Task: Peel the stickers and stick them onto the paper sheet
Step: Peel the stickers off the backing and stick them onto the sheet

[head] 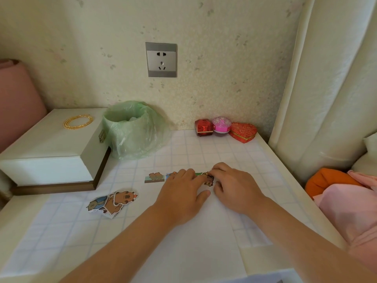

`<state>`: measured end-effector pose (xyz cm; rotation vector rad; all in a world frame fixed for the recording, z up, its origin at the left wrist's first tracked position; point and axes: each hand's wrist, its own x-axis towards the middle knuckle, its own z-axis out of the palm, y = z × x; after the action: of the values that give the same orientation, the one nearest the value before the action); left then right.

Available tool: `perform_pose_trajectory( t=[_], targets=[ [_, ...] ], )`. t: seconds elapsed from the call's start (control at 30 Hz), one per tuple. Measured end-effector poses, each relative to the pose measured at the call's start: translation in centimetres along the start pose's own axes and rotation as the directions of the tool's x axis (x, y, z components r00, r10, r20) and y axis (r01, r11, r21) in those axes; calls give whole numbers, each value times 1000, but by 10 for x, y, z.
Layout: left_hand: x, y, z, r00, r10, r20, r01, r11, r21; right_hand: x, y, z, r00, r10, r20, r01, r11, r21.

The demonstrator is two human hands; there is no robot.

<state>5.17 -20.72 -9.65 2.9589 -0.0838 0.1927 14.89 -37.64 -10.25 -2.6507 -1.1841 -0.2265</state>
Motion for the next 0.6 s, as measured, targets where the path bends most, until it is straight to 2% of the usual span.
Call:
perform_pose_trajectory(
  t=[0.17, 0.27, 0.4, 0.47, 0.6],
  targets=[
    [0, 1, -4, 992, 107, 69, -116, 982, 149, 1, 2, 1, 999, 28, -18, -27, 999, 28],
    [-2, 1, -9, 986, 97, 139, -111, 989, 100, 1, 3, 3, 999, 37, -21, -36, 998, 51],
    [-2, 4, -10, 993, 49, 109, -51, 998, 21, 2, 6, 5, 997, 62, -56, -55, 993, 107],
    [0, 3, -8, 996, 19, 92, -19, 1000, -1, -1, 9, 6, 994, 33, -108, -18, 991, 131],
    [-2, 5, -8, 993, 53, 107, -63, 994, 94, -13, 10, 1, 981, -84, -175, 98, 993, 72]
  ],
)
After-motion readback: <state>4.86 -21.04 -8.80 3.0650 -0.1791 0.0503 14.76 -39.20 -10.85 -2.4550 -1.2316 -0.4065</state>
